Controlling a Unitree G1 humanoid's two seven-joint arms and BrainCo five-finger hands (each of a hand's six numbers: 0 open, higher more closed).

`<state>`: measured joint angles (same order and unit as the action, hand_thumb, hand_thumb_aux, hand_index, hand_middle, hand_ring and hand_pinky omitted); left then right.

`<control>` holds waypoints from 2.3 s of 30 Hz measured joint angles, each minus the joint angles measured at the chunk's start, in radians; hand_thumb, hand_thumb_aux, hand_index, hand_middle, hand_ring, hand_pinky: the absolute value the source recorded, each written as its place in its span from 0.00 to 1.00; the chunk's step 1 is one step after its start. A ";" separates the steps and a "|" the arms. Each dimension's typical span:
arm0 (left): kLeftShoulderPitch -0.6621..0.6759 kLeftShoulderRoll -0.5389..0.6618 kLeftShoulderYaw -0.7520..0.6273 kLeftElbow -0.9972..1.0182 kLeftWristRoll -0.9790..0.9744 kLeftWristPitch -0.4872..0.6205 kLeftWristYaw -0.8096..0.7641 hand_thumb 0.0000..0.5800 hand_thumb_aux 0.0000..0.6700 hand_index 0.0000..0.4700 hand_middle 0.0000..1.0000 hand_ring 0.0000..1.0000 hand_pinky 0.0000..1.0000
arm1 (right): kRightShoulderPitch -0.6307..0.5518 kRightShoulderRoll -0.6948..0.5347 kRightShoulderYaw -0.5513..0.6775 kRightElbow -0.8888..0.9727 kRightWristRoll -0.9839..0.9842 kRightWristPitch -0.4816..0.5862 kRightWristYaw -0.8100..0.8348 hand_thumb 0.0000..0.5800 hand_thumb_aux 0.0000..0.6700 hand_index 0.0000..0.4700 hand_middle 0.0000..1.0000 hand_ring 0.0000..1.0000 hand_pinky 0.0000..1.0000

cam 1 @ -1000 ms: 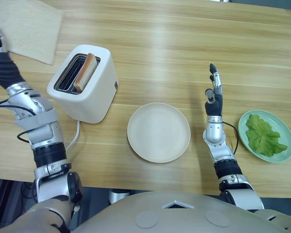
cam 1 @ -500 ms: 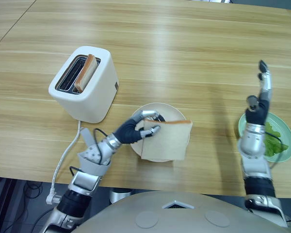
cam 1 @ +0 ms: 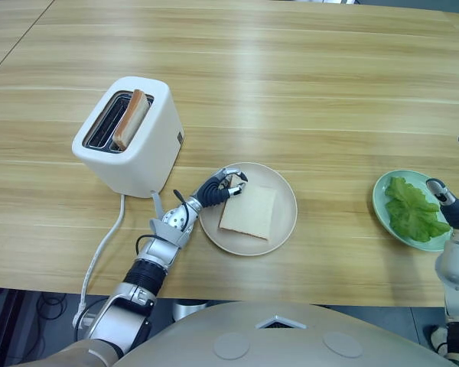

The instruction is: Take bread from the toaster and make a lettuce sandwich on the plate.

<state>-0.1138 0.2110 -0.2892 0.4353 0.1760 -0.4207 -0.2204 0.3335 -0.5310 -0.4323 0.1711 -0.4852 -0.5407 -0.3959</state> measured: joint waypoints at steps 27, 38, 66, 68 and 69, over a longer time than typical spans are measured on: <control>0.221 0.220 0.053 -0.530 0.581 0.018 0.431 0.00 0.00 0.00 0.00 0.00 0.00 | -0.145 -0.238 0.340 0.479 -0.329 0.347 -0.063 0.96 0.79 0.78 0.00 0.00 0.00; 0.255 0.211 0.143 -0.572 0.558 0.019 0.452 0.00 0.00 0.00 0.00 0.00 0.00 | -0.135 -0.277 0.386 0.493 -0.297 0.365 -0.167 1.00 1.00 0.98 0.00 0.00 0.00; 0.247 0.164 0.434 -0.645 0.522 0.034 0.658 0.00 0.00 0.00 0.00 0.00 0.00 | -0.297 0.062 0.950 -0.174 -0.327 0.073 0.252 1.00 1.00 0.98 0.00 0.00 0.00; 0.243 0.170 0.451 -0.642 0.537 0.058 0.666 0.00 0.00 0.00 0.00 0.00 0.00 | -0.316 0.067 0.954 -0.135 -0.335 0.071 0.251 1.00 1.00 0.98 0.00 0.00 0.00; 0.240 0.180 0.465 -0.635 0.555 0.085 0.669 0.00 0.00 0.00 0.00 0.00 0.00 | -0.332 0.073 0.954 -0.102 -0.339 0.068 0.248 1.00 1.00 0.98 0.00 0.00 0.00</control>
<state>0.1265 0.3908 0.1758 -0.1998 0.7307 -0.3358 0.4486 0.0015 -0.4575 0.5219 0.0687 -0.8241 -0.4727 -0.1483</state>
